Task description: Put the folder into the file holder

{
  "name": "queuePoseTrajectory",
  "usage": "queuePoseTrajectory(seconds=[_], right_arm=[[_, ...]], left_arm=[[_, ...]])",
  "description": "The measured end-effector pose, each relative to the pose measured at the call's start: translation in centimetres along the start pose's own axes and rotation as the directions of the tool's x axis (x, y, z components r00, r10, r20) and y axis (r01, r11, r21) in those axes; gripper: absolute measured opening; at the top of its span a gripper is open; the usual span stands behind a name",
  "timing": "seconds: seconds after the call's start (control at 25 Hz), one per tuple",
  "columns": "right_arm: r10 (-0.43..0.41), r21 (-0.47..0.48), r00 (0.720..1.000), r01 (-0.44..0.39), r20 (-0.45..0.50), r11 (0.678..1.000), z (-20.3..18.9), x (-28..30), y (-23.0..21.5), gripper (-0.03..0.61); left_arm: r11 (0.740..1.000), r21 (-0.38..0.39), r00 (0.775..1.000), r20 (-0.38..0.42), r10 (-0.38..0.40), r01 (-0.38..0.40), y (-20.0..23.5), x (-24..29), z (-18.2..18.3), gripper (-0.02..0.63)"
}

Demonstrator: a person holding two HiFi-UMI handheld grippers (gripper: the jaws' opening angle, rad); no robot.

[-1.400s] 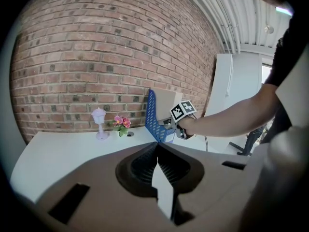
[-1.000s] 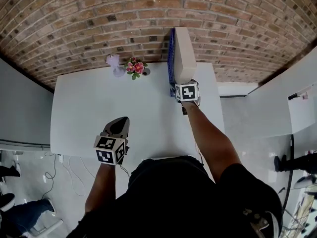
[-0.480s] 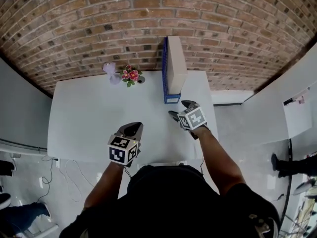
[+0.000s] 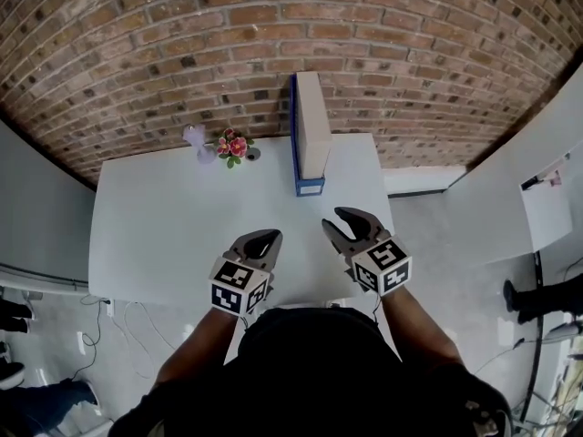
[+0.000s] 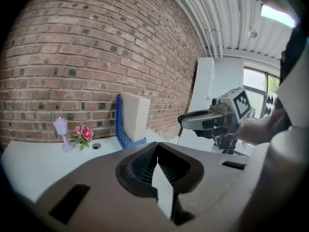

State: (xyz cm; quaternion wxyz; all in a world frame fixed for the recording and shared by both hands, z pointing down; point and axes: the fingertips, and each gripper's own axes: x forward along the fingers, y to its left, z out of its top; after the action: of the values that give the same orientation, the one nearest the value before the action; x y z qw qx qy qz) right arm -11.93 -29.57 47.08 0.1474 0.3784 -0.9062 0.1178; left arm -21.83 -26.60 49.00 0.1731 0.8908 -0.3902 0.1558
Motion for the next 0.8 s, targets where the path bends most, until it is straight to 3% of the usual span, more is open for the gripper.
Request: queuePoseTrajectory(seconds=[0.08, 0.24, 0.8], right_arm=[[-0.008, -0.014, 0.999, 0.008, 0.046, 1.000, 0.7, -1.1, -0.1, 0.125], [-0.016, 0.005, 0.993, 0.016, 0.113, 1.000, 1.6, -3.1, -0.3, 0.006], [-0.027, 0.113, 0.992, 0.012, 0.125, 0.994, 0.6, -4.6, -2.3, 0.003]], left_arm=[[1.000, 0.013, 1.000, 0.012, -0.011, 0.010, -0.6, 0.1, 0.7, 0.005], [0.999, 0.030, 0.999, 0.036, -0.017, 0.016, -1.3, 0.3, 2.0, 0.005], [0.999, 0.025, 0.997, 0.058, 0.047, -0.049, -0.5, -0.7, 2.9, 0.005]])
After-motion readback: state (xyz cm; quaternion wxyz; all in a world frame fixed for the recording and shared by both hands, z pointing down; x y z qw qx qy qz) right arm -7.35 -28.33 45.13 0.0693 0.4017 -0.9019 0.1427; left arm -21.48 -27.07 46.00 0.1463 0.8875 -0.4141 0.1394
